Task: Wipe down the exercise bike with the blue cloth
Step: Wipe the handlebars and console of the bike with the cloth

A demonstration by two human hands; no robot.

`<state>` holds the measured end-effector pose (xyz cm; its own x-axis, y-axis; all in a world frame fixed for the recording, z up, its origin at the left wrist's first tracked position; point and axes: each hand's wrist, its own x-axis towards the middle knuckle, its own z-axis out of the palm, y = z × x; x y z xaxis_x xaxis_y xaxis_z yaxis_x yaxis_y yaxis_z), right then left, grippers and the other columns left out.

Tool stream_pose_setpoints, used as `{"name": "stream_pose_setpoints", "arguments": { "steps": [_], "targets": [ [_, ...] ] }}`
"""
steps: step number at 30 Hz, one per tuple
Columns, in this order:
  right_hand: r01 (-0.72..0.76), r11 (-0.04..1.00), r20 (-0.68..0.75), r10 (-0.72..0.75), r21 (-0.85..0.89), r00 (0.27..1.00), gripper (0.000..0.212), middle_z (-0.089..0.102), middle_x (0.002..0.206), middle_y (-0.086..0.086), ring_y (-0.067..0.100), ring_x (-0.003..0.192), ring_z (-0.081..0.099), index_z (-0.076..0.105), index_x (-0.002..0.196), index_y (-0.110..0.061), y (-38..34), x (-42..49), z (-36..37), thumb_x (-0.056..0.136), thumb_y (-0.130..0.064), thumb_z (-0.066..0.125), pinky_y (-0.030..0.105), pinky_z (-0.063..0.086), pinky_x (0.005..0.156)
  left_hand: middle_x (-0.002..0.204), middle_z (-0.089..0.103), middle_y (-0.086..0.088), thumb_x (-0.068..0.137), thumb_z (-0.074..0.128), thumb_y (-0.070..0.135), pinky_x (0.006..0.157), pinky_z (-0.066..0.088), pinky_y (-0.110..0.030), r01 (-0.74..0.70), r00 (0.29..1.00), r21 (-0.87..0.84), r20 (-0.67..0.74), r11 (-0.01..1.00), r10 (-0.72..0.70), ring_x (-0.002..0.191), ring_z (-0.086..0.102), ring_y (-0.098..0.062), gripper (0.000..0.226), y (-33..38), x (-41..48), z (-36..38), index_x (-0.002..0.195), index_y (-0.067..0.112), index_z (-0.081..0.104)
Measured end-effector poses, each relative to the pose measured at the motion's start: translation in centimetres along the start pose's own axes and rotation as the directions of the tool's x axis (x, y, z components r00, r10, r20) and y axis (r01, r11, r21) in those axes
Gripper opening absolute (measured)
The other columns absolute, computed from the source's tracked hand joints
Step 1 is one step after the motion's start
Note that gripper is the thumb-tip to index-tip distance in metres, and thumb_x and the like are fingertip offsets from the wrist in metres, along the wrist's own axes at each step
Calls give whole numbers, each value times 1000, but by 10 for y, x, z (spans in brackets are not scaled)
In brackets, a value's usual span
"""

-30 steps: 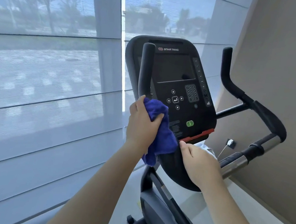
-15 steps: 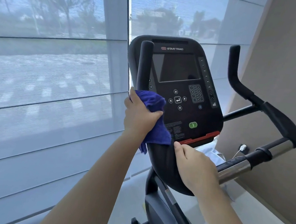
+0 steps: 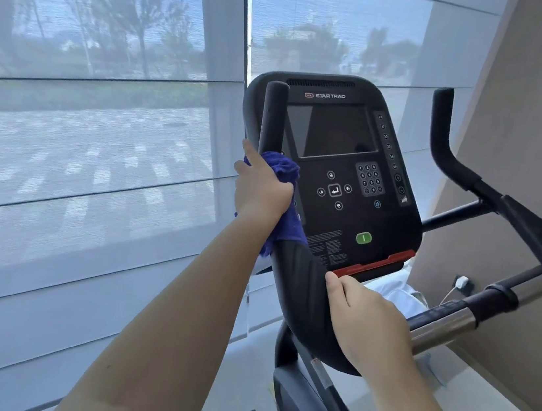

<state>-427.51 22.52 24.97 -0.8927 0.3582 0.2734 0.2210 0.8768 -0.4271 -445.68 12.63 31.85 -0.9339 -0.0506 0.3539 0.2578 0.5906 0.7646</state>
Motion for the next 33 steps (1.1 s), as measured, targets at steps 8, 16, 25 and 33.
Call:
{"name": "stream_pose_setpoints", "arguments": {
  "steps": [8, 16, 25, 33],
  "targets": [
    [15, 1000, -9, -15, 23, 1000, 48, 57, 86, -11, 13, 77, 49, 54, 101, -26, 3, 2, 3, 99, -51, 13, 18, 31, 54, 135, 37, -11, 81, 67, 31, 76, 45, -37, -43, 999, -40, -26, 998, 42, 109, 56, -35, 85, -1, 20, 1, 147, 12, 18],
    [-13, 1000, 34, 12, 26, 999, 50, 65, 100, -11, 13, 83, 54, 56, 109, -28, 0, 4, 1, 98, -53, 14, 21, 35, 68, 139, 36, -6, 80, 70, 38, 83, 50, -40, -199, 977, -123, -103, 972, 187, 111, 56, -30, 89, -4, 29, 0, 149, 18, 17],
    [-1, 999, -11, 1, -44, 1000, 43, 51, 73, -11, 9, 75, 49, 52, 95, -26, -9, 6, -6, 102, -45, 14, 20, 32, 69, 144, 35, 0, 78, 74, 38, 79, 43, -26, -366, 925, -200, -186, 909, 332, 121, 50, -15, 97, -4, 47, -3, 152, 22, 13],
    [60, 994, 97, -51, -91, 994, 57, 59, 95, -6, 20, 91, 59, 41, 104, -20, -73, 37, 3, 86, -73, 30, 32, 42, 69, 141, 35, 2, 76, 75, 38, 79, 45, -28, -470, 882, -241, -170, 849, 440, 120, 50, -14, 102, 0, 74, -14, 153, 23, 10]
  ]
}}
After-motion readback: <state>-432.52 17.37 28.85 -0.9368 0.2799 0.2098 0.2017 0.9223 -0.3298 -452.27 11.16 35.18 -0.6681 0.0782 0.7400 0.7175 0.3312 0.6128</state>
